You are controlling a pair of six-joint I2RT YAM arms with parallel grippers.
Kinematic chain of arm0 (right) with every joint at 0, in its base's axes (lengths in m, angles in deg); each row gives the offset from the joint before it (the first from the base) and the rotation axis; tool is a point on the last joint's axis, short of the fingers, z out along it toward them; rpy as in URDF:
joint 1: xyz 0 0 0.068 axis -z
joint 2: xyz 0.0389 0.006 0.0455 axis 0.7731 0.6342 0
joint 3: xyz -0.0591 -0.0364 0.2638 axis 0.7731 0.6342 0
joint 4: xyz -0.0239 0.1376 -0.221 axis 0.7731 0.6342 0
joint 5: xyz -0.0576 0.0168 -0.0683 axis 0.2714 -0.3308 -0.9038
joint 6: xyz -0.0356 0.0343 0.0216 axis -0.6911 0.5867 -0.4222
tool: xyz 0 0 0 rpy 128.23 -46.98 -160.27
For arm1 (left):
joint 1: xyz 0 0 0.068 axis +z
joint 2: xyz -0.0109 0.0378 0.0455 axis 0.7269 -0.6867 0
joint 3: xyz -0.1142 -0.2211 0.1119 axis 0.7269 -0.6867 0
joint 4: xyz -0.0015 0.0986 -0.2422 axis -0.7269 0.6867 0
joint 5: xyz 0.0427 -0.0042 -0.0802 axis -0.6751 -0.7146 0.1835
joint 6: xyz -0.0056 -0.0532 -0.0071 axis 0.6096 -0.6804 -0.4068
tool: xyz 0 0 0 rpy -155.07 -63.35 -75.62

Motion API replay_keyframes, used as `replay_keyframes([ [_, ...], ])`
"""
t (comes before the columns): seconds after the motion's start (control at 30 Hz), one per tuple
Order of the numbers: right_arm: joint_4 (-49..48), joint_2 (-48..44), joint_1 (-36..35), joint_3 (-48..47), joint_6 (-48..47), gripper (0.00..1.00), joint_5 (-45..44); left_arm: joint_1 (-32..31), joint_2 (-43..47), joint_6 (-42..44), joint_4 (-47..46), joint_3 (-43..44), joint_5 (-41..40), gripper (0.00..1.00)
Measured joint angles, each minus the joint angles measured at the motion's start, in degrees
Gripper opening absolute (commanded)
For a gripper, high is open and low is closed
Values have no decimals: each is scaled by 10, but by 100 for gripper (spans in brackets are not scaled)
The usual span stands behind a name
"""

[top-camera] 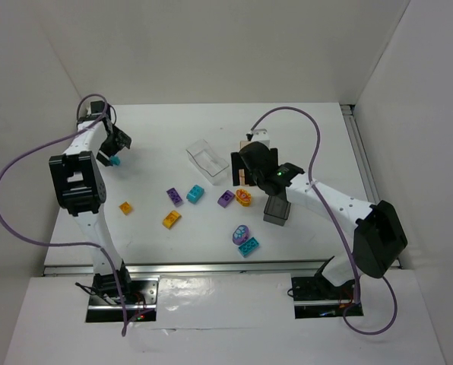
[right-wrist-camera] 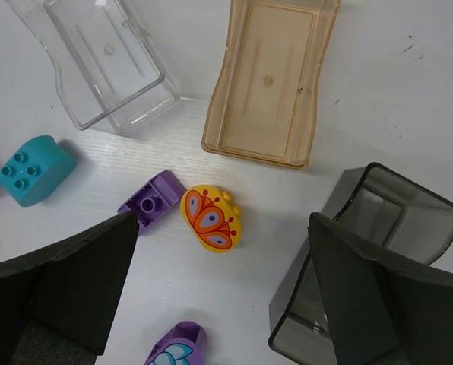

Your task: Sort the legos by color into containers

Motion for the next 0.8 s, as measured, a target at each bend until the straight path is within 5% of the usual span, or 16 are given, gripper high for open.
replay_keyframes([
  [0.27,0,8,0,0,-9,100,1,16,-68,-32,16,58,-10,82],
  [0.5,1,9,0,0,-10,100,1,19,-105,-35,17,85,-9,61],
  [0.67,3,16,0,-1,-10,100,1,19,-111,-33,16,93,-3,23],
  [0.8,4,17,0,0,-10,100,0,19,-110,-30,12,91,3,8],
])
